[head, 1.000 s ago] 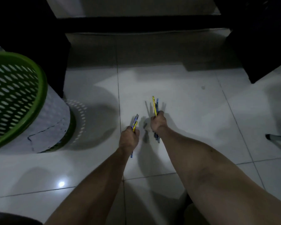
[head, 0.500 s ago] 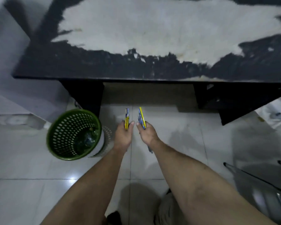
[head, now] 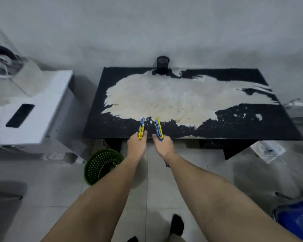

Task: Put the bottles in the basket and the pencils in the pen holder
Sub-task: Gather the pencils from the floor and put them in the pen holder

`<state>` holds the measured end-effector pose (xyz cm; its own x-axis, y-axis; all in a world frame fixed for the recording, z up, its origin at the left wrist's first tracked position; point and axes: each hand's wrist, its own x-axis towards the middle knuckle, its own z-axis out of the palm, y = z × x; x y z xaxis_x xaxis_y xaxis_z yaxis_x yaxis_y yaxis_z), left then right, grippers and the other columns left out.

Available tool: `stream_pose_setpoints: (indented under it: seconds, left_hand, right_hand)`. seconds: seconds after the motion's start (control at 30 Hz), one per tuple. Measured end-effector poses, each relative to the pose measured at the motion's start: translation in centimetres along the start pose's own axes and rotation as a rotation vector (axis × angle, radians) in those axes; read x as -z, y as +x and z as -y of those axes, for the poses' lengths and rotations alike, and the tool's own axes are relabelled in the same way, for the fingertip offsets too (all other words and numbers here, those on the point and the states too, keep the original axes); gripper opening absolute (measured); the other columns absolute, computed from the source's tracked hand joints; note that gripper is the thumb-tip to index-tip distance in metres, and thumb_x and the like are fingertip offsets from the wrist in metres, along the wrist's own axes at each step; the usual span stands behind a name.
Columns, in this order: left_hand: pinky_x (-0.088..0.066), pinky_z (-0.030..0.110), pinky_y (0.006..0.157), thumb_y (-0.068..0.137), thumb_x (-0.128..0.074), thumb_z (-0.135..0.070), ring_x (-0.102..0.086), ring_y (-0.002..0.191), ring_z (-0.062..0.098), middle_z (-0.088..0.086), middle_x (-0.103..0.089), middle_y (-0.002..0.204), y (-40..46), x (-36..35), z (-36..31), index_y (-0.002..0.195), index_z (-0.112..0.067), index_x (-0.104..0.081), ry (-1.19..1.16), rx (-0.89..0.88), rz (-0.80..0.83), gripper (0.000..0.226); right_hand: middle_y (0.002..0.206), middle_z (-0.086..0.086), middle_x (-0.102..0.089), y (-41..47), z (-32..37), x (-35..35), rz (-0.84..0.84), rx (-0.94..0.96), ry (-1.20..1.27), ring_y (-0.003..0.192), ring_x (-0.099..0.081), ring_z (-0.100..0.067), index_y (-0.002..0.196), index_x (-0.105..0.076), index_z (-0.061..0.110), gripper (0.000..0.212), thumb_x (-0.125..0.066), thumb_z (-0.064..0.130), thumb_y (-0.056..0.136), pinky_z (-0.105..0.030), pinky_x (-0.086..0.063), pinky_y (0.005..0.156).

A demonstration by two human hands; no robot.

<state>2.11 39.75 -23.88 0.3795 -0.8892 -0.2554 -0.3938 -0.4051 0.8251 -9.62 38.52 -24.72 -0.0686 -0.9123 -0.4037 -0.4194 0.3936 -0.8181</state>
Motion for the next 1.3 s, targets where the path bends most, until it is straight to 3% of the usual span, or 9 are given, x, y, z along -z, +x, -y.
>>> stream_pose_setpoints:
  seconds: [0.23,0.5,0.7,0.93,1.13,1.3]
  left_hand:
    - [-0.036,0.032,0.055,0.096,-0.052,-0.044,-0.047,0.057,0.019,0.0,-0.05,0.06,2.1,-1.9,-11.1,0.065,-0.018,-0.046,-0.122,-0.067,-0.032,0.042]
    - [-0.038,0.033,0.057,0.097,-0.049,-0.047,-0.044,0.059,0.018,0.002,-0.047,0.063,6.1,-3.7,-17.8,0.068,-0.019,-0.045,-0.187,-0.127,-0.04,0.04]
    - [-0.035,0.032,0.054,0.098,-0.049,-0.044,-0.043,0.057,0.015,-0.002,-0.045,0.061,13.1,-3.9,-20.9,0.065,-0.02,-0.042,-0.165,-0.165,-0.034,0.041]
    - [-0.038,0.032,0.056,0.096,-0.051,-0.046,-0.049,0.061,0.017,-0.002,-0.051,0.063,25.7,-3.5,-22.1,0.066,-0.027,-0.049,-0.201,-0.15,0.05,0.036]
    - [-0.038,0.033,0.061,0.095,-0.055,-0.043,-0.048,0.062,0.018,0.0,-0.049,0.064,35.6,-3.4,-22.9,0.068,-0.017,-0.052,-0.198,-0.131,0.101,0.038]
    - [-0.039,0.032,0.061,0.095,-0.056,-0.041,-0.049,0.063,0.019,0.001,-0.052,0.065,41.8,-5.3,-23.6,0.08,-0.007,-0.062,-0.193,-0.091,0.092,0.037]
  right_hand:
    - [0.058,0.001,-0.049,3.7,8.0,8.9,-0.064,0.14,0.068,0.057,-0.045,-0.02,0.061,-0.046,0.018,0.046,-0.056,0.04,0.1,-0.032,-0.036,0.056]
    - [0.059,0.0,-0.045,9.4,13.4,14.3,-0.072,0.224,0.12,0.053,-0.042,-0.017,0.067,-0.045,0.017,0.043,-0.053,0.042,0.101,-0.031,-0.036,0.055]
    - [0.062,-0.002,-0.048,15.2,16.8,13.8,-0.083,0.208,0.141,0.054,-0.043,-0.017,0.072,-0.049,0.015,0.04,-0.051,0.041,0.102,-0.03,-0.037,0.055]
    - [0.06,-0.001,-0.049,24.4,20.8,11.4,-0.21,0.159,0.141,0.057,-0.046,-0.019,0.07,-0.052,0.015,0.04,-0.054,0.04,0.101,-0.031,-0.037,0.057]
    - [0.056,0.0,-0.042,31.9,23.8,9.3,-0.267,0.093,0.158,0.053,-0.04,-0.017,0.072,-0.053,0.013,0.04,-0.055,0.041,0.101,-0.031,-0.036,0.058]
    - [0.053,0.003,-0.039,37.8,24.9,8.8,-0.295,0.09,0.172,0.049,-0.036,-0.014,0.063,-0.045,0.019,0.045,-0.055,0.039,0.102,-0.028,-0.031,0.052]
